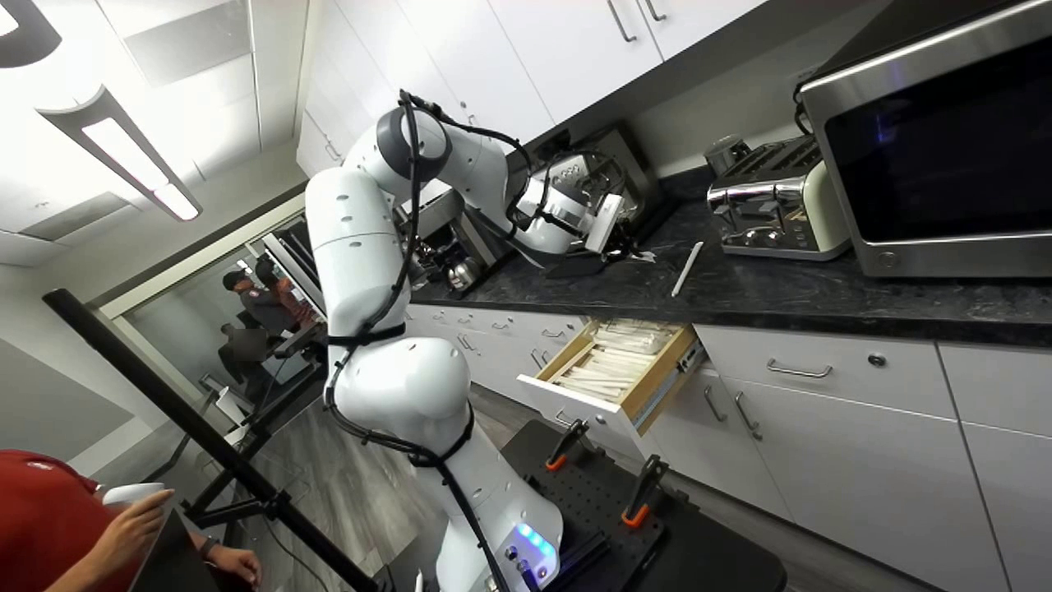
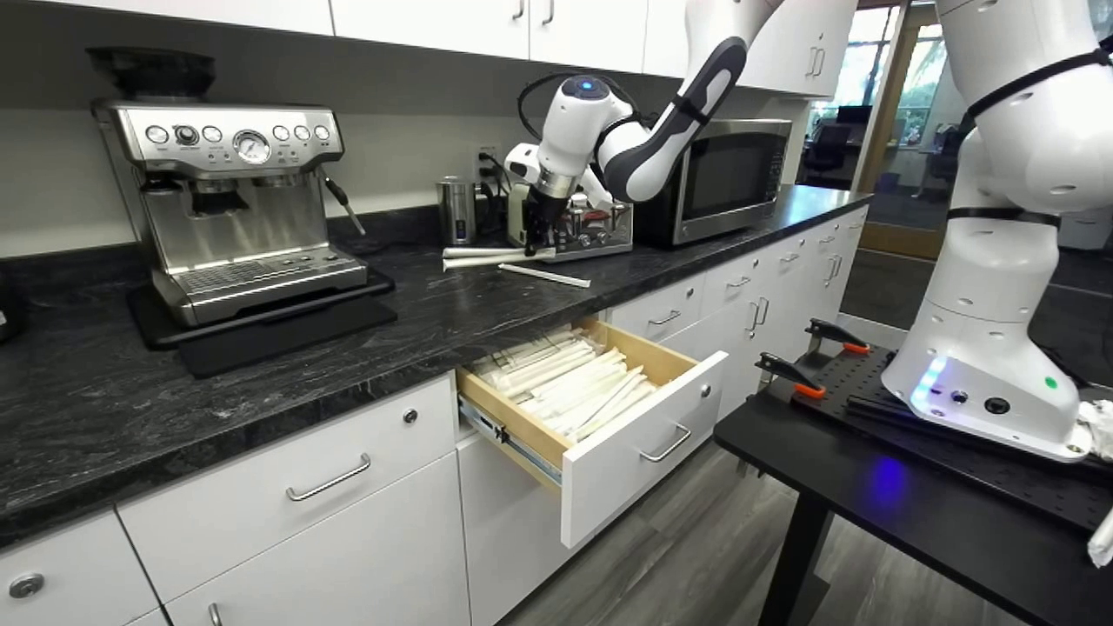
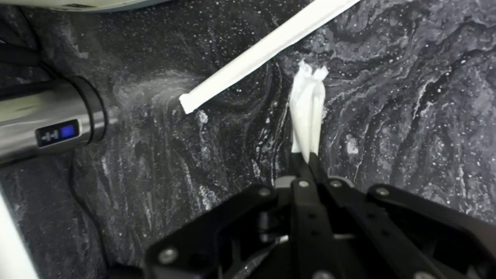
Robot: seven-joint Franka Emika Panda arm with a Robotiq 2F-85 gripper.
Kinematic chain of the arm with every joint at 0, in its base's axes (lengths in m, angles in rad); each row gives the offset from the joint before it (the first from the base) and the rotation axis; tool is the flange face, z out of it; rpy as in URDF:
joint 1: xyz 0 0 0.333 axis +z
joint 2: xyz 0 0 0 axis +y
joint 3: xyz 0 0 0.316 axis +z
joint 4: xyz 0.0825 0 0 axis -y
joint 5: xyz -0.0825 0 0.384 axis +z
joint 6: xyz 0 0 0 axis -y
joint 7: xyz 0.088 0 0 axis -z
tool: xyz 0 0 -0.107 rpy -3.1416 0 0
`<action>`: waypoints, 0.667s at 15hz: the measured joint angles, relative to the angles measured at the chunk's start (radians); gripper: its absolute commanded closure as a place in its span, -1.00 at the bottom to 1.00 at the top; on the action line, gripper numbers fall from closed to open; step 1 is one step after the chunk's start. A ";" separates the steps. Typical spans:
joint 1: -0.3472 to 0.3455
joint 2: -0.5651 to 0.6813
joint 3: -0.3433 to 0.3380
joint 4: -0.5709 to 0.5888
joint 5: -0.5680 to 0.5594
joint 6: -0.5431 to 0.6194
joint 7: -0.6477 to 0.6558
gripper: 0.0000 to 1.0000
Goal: Pick up some objects from the open drawer and put them on the table
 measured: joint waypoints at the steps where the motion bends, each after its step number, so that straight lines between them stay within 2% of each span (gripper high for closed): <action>1: -0.026 0.028 0.034 0.020 0.017 -0.025 -0.017 0.44; 5: -0.089 0.103 0.109 0.084 0.055 -0.084 -0.065 -0.16; 10: -0.105 0.114 0.117 0.121 0.056 -0.086 -0.072 -0.90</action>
